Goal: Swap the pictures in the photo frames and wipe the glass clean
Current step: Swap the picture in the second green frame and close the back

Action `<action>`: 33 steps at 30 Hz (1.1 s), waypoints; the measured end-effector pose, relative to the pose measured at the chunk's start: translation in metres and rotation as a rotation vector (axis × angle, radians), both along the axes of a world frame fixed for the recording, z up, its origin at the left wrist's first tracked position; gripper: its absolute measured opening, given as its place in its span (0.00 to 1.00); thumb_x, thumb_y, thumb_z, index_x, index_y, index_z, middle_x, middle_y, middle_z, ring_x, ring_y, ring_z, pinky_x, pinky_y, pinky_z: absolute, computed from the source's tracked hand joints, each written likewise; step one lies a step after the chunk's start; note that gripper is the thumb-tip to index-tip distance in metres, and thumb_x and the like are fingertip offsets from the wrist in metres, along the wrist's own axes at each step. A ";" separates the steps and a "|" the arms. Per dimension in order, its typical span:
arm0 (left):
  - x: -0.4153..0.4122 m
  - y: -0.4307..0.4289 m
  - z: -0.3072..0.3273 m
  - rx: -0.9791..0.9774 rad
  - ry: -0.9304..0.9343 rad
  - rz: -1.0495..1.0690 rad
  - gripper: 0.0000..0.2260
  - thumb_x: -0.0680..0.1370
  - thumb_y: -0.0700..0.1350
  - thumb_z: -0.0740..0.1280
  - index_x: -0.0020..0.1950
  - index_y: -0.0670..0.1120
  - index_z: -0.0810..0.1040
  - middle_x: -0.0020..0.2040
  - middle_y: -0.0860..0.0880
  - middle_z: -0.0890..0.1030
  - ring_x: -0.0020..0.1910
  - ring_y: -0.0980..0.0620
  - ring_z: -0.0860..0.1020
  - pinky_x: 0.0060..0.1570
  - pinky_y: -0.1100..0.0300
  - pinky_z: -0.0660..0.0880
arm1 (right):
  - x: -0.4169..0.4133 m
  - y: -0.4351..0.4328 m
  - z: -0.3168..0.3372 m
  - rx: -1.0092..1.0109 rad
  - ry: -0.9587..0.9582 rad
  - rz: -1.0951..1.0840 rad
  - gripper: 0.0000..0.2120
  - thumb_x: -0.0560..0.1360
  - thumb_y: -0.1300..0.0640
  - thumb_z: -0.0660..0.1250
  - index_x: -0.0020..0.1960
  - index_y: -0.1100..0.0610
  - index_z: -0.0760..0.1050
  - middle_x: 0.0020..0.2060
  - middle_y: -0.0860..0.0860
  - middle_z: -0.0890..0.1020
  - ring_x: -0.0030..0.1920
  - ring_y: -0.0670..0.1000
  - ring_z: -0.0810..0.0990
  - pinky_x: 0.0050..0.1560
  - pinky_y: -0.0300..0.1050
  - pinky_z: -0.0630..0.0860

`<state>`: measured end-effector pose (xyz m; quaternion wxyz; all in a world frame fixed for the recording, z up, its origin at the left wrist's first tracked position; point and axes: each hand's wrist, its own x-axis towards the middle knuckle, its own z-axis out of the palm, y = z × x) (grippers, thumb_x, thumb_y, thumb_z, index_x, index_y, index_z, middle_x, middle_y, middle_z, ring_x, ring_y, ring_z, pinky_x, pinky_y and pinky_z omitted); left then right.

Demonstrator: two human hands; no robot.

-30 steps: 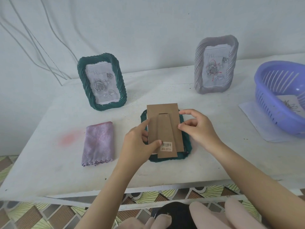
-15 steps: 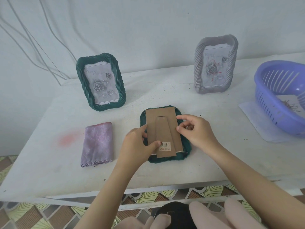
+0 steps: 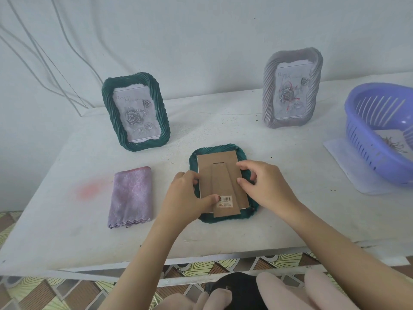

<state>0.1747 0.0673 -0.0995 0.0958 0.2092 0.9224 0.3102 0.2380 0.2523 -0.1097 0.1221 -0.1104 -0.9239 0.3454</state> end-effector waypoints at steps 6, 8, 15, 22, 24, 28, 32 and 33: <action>-0.004 -0.002 -0.004 -0.064 0.061 -0.126 0.37 0.68 0.58 0.71 0.73 0.49 0.62 0.66 0.51 0.67 0.63 0.51 0.62 0.58 0.63 0.60 | -0.002 0.006 -0.002 0.018 -0.003 0.038 0.19 0.72 0.57 0.69 0.63 0.53 0.74 0.39 0.36 0.71 0.36 0.41 0.70 0.39 0.27 0.63; -0.010 -0.005 -0.008 -0.130 0.079 -0.193 0.42 0.64 0.67 0.65 0.74 0.51 0.59 0.75 0.53 0.57 0.71 0.52 0.54 0.67 0.59 0.53 | -0.003 0.008 -0.006 0.042 0.012 0.056 0.18 0.72 0.56 0.69 0.62 0.52 0.75 0.45 0.41 0.76 0.43 0.42 0.68 0.43 0.33 0.63; -0.020 -0.008 -0.017 -0.122 0.072 -0.256 0.46 0.59 0.73 0.56 0.75 0.54 0.56 0.77 0.52 0.46 0.75 0.55 0.43 0.73 0.54 0.41 | -0.003 0.018 -0.016 0.058 0.014 0.105 0.17 0.72 0.51 0.69 0.61 0.48 0.75 0.58 0.42 0.78 0.52 0.46 0.70 0.51 0.40 0.65; -0.035 -0.001 -0.007 -0.192 -0.038 -0.239 0.55 0.60 0.65 0.74 0.76 0.52 0.45 0.76 0.45 0.34 0.73 0.51 0.32 0.70 0.53 0.33 | -0.019 0.031 -0.001 0.132 -0.070 0.161 0.37 0.65 0.47 0.75 0.70 0.46 0.64 0.72 0.51 0.61 0.69 0.55 0.58 0.66 0.44 0.55; -0.041 0.002 -0.006 -0.275 -0.087 -0.246 0.58 0.60 0.66 0.73 0.75 0.53 0.37 0.74 0.44 0.29 0.71 0.50 0.27 0.70 0.51 0.31 | -0.026 0.036 0.007 0.149 -0.196 0.193 0.44 0.64 0.44 0.75 0.74 0.44 0.55 0.76 0.50 0.48 0.74 0.52 0.48 0.71 0.49 0.50; -0.048 0.005 -0.004 -0.344 -0.150 -0.268 0.61 0.58 0.68 0.73 0.74 0.55 0.32 0.71 0.44 0.25 0.69 0.49 0.24 0.69 0.50 0.29 | -0.037 0.043 0.011 0.161 -0.383 0.250 0.48 0.65 0.41 0.73 0.74 0.41 0.46 0.74 0.49 0.34 0.74 0.53 0.36 0.73 0.53 0.44; -0.051 0.005 -0.005 -0.347 -0.165 -0.275 0.62 0.57 0.68 0.73 0.73 0.56 0.32 0.71 0.44 0.25 0.69 0.48 0.24 0.69 0.49 0.29 | -0.043 0.045 0.009 0.159 -0.456 0.274 0.47 0.65 0.39 0.72 0.74 0.40 0.46 0.73 0.49 0.31 0.74 0.54 0.33 0.73 0.54 0.43; -0.052 0.005 -0.006 -0.346 -0.167 -0.272 0.62 0.56 0.68 0.73 0.73 0.56 0.32 0.71 0.44 0.25 0.69 0.48 0.24 0.69 0.49 0.29 | -0.044 0.045 0.009 0.159 -0.458 0.275 0.47 0.65 0.39 0.72 0.74 0.40 0.46 0.74 0.49 0.32 0.74 0.54 0.33 0.73 0.54 0.43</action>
